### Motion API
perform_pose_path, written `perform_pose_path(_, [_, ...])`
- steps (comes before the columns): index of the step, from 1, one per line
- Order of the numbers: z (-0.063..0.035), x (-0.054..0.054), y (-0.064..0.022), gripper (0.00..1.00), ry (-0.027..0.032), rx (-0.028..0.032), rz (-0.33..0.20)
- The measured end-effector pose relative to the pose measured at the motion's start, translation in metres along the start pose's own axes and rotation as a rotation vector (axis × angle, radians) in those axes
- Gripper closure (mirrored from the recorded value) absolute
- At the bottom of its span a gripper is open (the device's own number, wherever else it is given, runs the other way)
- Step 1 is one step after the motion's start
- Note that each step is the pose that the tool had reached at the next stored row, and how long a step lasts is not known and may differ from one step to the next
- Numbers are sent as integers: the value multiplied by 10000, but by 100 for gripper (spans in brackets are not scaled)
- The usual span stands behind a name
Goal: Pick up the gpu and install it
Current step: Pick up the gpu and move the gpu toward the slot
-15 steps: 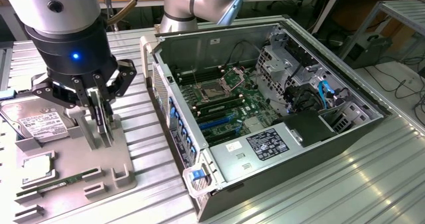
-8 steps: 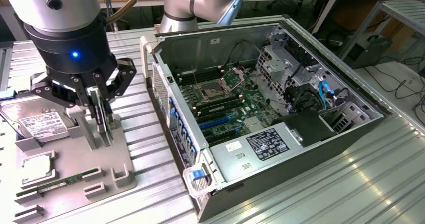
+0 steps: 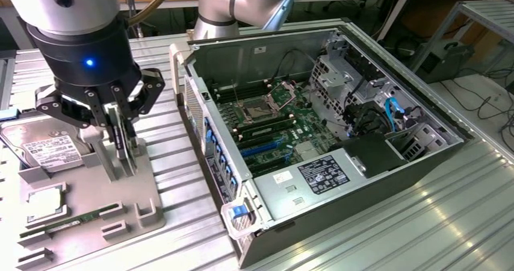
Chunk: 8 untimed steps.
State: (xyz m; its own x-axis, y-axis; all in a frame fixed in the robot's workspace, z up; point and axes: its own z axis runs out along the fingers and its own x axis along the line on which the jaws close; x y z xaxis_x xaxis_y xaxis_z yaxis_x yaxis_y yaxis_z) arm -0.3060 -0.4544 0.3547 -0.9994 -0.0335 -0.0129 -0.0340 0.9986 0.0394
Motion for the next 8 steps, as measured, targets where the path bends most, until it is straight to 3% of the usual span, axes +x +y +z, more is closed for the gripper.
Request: perform_pose_path(8, [-41,-1,2,73,1,10,-1])
